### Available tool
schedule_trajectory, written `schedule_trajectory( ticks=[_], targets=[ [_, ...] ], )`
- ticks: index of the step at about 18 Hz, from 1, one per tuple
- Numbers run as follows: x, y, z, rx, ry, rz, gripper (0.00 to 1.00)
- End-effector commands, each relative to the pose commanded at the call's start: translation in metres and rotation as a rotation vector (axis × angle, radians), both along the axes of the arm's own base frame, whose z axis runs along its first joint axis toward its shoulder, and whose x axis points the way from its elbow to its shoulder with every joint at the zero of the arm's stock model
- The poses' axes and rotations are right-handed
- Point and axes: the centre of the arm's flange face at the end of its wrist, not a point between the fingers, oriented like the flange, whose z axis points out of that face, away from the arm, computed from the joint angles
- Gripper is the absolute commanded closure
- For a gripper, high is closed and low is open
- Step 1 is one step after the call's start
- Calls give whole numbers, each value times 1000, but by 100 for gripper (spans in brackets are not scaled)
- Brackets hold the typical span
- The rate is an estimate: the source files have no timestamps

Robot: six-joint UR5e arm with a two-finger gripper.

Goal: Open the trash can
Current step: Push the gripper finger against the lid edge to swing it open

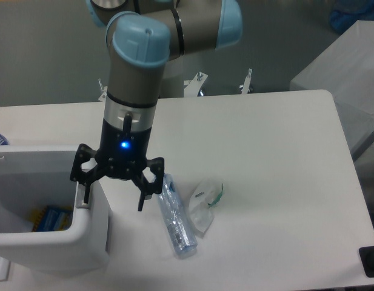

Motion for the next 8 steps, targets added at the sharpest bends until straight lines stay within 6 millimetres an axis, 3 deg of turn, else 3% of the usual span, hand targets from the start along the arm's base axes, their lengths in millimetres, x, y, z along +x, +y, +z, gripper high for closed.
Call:
schedule_trajectory(
  ticks=[4,8],
  targets=[
    [-21,-16,-5,-139,173,-50,0],
    [-43,-37,-11,-229,184,-109,0]
  ],
)
